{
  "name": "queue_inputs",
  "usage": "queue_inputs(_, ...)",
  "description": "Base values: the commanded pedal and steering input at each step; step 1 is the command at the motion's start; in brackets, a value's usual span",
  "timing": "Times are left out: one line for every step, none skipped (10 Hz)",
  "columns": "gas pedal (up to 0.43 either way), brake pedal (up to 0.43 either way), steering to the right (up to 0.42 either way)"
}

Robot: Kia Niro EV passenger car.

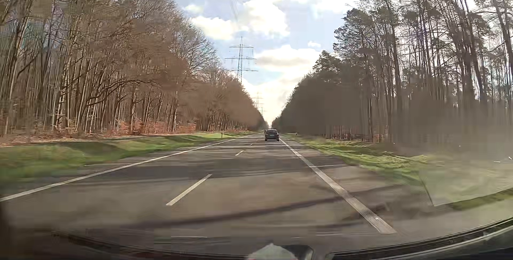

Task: Follow the waypoints while adhering to traffic rules and regulations

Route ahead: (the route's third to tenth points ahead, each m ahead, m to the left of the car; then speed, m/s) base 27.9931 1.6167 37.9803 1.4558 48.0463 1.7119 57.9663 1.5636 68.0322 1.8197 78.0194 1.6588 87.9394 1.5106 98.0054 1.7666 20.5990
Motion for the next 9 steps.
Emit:
queue_inputs(0.197,0.000,0.002)
queue_inputs(0.197,0.000,0.001)
queue_inputs(0.197,0.000,0.001)
queue_inputs(0.197,0.000,0.001)
queue_inputs(0.197,0.000,0.001)
queue_inputs(0.197,0.000,0.001)
queue_inputs(0.197,0.000,0.000)
queue_inputs(0.197,0.000,-0.001)
queue_inputs(0.197,0.000,-0.001)
